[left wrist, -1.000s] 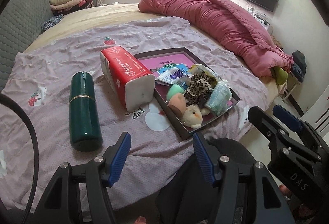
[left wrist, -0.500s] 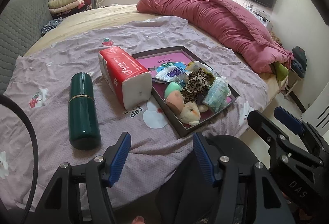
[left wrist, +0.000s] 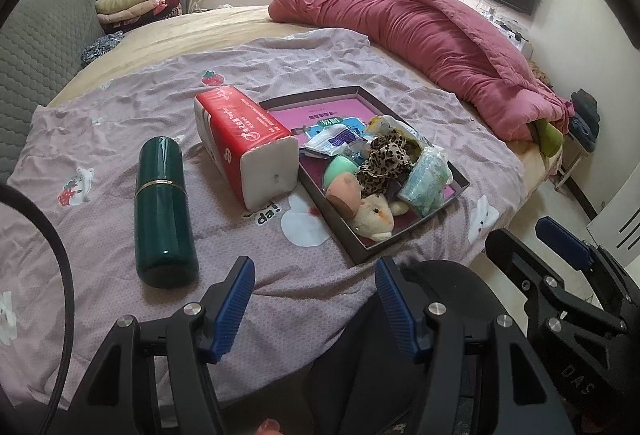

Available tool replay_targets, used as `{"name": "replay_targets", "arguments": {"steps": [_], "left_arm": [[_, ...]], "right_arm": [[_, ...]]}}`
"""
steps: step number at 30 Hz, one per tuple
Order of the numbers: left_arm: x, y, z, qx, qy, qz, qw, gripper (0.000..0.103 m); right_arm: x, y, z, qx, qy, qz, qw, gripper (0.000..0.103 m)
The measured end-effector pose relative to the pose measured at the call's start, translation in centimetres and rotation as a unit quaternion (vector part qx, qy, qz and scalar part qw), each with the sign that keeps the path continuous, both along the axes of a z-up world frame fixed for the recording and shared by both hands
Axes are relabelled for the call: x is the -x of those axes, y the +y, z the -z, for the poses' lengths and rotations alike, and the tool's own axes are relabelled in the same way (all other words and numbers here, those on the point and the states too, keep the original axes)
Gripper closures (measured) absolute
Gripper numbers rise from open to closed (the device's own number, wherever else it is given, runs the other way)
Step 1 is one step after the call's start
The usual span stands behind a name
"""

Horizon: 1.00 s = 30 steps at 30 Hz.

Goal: Organize soft objects

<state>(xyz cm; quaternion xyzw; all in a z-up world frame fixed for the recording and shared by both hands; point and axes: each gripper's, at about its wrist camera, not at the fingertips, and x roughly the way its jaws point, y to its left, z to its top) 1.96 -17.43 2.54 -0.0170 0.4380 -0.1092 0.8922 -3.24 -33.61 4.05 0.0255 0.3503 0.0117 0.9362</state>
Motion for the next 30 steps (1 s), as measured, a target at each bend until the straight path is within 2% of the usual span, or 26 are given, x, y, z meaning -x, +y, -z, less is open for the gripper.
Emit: {"name": "replay_targets", "arguments": {"steps": [30], "left_arm": [[-0.11, 0.30, 0.56, -0.006, 0.009, -0.002, 0.9999, 0.041]], "right_arm": [[-0.34, -0.24, 0.40, -0.006, 0.007, 0.004, 1.000, 0.028]]}}
